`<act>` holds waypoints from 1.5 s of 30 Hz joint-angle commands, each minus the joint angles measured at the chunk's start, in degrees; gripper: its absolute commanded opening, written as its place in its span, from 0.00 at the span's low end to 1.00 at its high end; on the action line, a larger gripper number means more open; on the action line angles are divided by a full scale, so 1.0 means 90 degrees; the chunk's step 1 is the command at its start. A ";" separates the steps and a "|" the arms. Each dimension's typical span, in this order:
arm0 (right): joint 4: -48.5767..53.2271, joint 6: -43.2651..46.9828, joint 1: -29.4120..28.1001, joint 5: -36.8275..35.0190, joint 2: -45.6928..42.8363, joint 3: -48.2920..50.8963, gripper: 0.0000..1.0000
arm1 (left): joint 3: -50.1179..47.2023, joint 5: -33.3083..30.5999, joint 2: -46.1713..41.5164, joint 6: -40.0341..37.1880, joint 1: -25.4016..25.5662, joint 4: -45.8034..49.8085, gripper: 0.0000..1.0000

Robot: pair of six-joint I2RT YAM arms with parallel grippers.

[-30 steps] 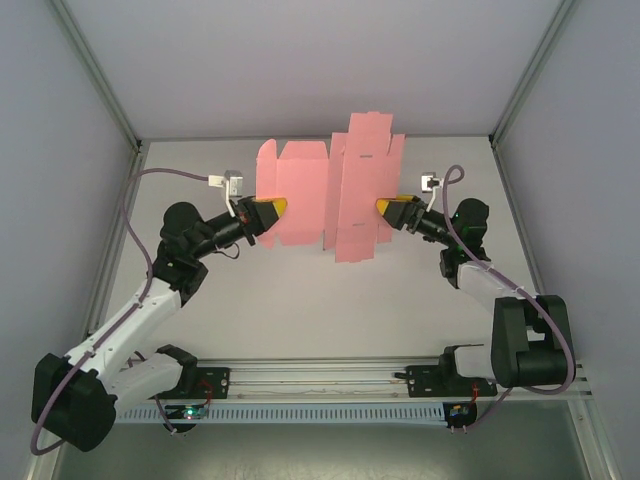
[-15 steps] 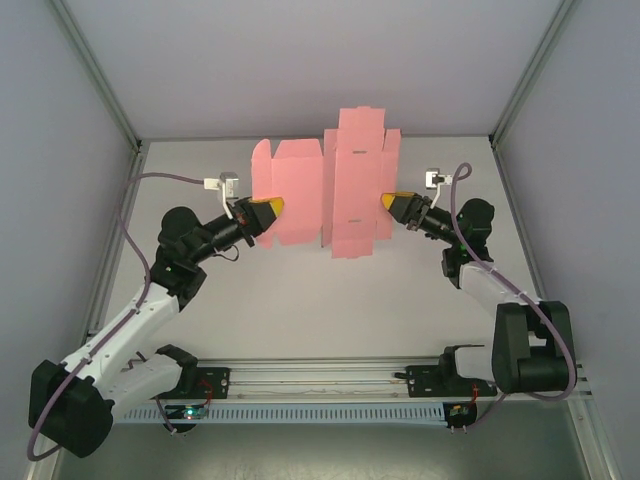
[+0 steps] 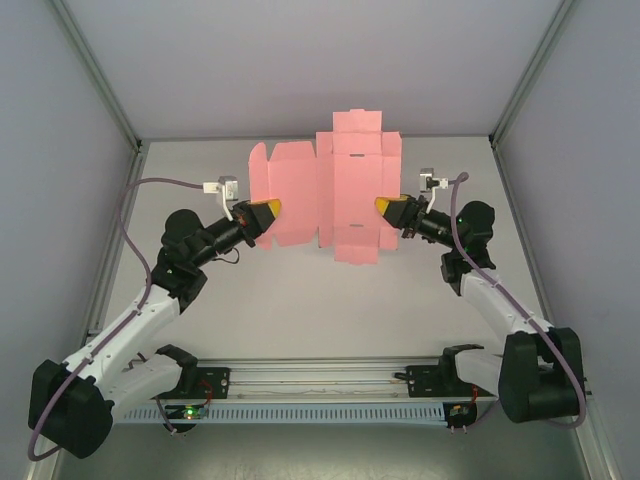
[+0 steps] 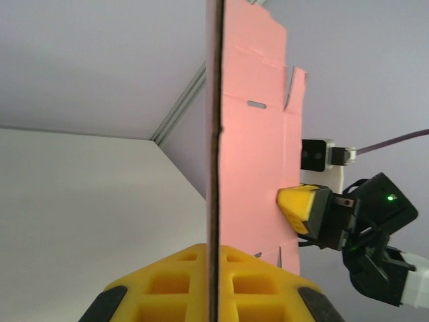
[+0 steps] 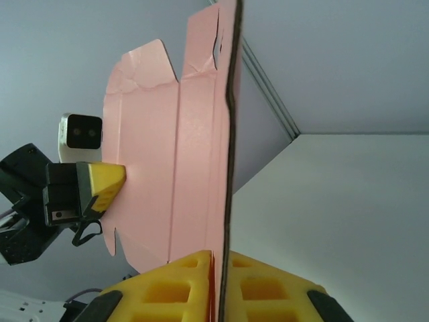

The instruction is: Assemble paper box

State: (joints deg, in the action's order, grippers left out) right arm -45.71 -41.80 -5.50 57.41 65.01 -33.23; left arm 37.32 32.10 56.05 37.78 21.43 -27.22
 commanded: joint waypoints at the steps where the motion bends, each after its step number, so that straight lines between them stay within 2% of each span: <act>1: 0.0660 0.0641 -0.0068 -0.0227 -0.0301 -0.0179 0.11 | -0.0120 -0.0215 -0.0207 -0.0030 0.0098 0.0024 0.00; 3: 0.1044 0.0825 -0.0072 -0.0449 -0.0451 -0.0179 0.14 | -0.0188 -0.0403 -0.0264 -0.0009 0.0090 0.0098 0.00; 6: 0.1470 0.1019 -0.0072 -0.0720 -0.0648 -0.0184 0.12 | -0.0243 -0.0673 -0.0346 -0.0053 0.0099 0.0300 0.00; 9: 0.1476 0.1002 -0.0080 -0.0546 -0.0720 -0.0183 0.13 | -0.0343 -0.0817 -0.0412 -0.0031 0.0090 0.0295 0.00; 17: 0.1659 0.1097 -0.0080 -0.0772 -0.0778 -0.0194 0.14 | -0.0450 -0.1006 -0.0477 -0.0030 0.0090 0.0399 0.00; 19: 0.1615 0.1083 -0.0078 -0.0672 -0.0752 -0.0214 0.12 | -0.0483 -0.0918 -0.0481 -0.0031 0.0090 0.0307 0.00; 21: 0.1642 0.1079 -0.0095 -0.0559 -0.0703 -0.0246 0.03 | -0.0497 -0.0865 -0.0493 -0.0011 0.0090 0.0243 0.00; 23: 0.1644 0.1108 -0.0145 -0.0463 -0.0667 -0.0277 0.00 | -0.0494 -0.0885 -0.0463 -0.0004 0.0089 0.0247 0.00; 27: 0.1757 0.1282 -0.0208 -0.0569 -0.0670 -0.0291 0.00 | -0.0488 -0.0769 -0.0431 -0.0044 0.0090 0.0217 0.00; 30: 0.2627 0.1955 -0.0293 -0.1126 -0.0775 -0.0432 0.00 | -0.0485 -0.0833 -0.0445 -0.0079 0.0092 0.0515 0.02; 31: 0.2998 0.2198 -0.0356 -0.1296 -0.0788 -0.0509 0.00 | -0.0483 -0.0965 -0.0469 -0.0088 0.0090 0.0763 0.12; 34: 0.3423 0.2555 -0.0571 -0.1442 -0.0752 -0.0577 0.00 | -0.0710 -0.1435 -0.0491 -0.0147 0.0095 0.1510 0.29; 38: 0.3813 0.2800 -0.0867 -0.1632 -0.0685 -0.0456 0.00 | -0.1467 -0.1627 -0.0477 -0.0015 0.0096 0.1637 0.35; 41: 0.3927 0.2837 -0.0922 -0.1693 -0.0538 -0.0336 0.00 | -0.1685 -0.2070 -0.0707 0.0050 0.0085 0.2311 0.42; 42: 0.3927 0.2810 -0.0932 -0.1708 -0.0498 -0.0290 0.00 | -0.1711 -0.2243 -0.0823 0.0038 0.0087 0.2622 0.50; 43: 0.3940 0.2808 -0.0945 -0.1705 -0.0453 -0.0263 0.00 | -0.1711 -0.2438 -0.0965 0.0046 0.0087 0.2943 0.65; 45: 0.4009 0.2897 -0.0995 -0.1606 -0.0332 -0.0215 0.00 | -0.1725 -0.2794 -0.1329 0.0069 0.0096 0.3486 0.85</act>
State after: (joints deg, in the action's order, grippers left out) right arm -10.90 -18.00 -13.78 43.22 60.99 -36.10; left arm 21.19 13.39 48.29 38.33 22.13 -3.44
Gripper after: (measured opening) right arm 0.049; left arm 0.783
